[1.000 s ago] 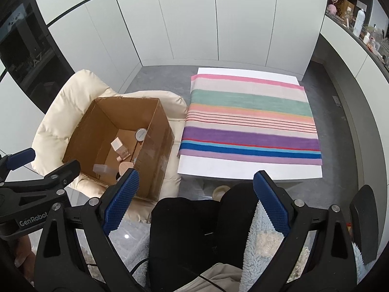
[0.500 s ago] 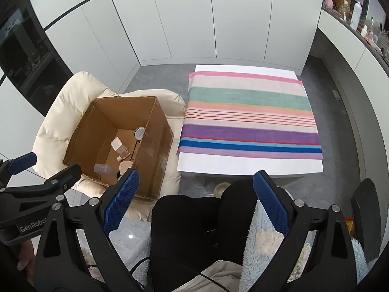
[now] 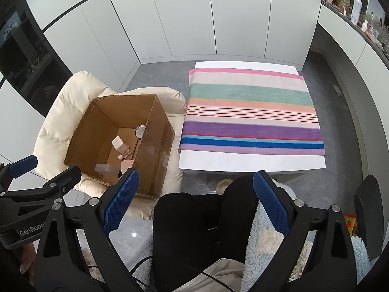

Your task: Organize objects

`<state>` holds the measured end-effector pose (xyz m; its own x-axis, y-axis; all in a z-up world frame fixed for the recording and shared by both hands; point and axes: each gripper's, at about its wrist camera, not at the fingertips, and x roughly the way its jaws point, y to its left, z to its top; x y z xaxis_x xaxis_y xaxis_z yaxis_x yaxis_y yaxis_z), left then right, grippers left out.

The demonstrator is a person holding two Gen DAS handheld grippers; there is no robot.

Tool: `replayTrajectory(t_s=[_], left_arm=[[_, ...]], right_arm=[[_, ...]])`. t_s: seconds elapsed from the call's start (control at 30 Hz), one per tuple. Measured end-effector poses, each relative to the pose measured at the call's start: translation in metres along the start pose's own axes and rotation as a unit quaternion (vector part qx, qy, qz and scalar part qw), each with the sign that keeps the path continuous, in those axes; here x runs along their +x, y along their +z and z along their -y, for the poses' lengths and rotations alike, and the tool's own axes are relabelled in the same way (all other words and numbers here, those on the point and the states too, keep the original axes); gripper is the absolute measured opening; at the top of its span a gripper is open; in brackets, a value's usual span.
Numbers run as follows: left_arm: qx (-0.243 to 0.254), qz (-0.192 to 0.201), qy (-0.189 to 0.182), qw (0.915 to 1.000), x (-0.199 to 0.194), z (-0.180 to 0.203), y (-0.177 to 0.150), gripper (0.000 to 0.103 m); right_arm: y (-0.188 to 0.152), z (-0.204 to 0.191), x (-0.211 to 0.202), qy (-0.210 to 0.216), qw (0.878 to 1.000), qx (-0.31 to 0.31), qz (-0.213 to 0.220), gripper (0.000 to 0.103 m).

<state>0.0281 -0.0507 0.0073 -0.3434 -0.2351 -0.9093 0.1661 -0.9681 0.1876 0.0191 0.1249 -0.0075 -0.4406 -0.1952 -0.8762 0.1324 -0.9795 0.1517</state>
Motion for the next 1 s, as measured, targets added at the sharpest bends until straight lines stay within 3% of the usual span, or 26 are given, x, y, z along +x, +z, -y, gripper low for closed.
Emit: replayTrajectory(t_s=[1.0], left_arm=[[0.006, -0.001, 0.002, 1.0, 0.0021, 0.0037, -0.0009, 0.098]], right_arm=[[-0.0045, 0.0014, 0.0016, 0.002, 1.0, 0.001, -0.002, 0.097]])
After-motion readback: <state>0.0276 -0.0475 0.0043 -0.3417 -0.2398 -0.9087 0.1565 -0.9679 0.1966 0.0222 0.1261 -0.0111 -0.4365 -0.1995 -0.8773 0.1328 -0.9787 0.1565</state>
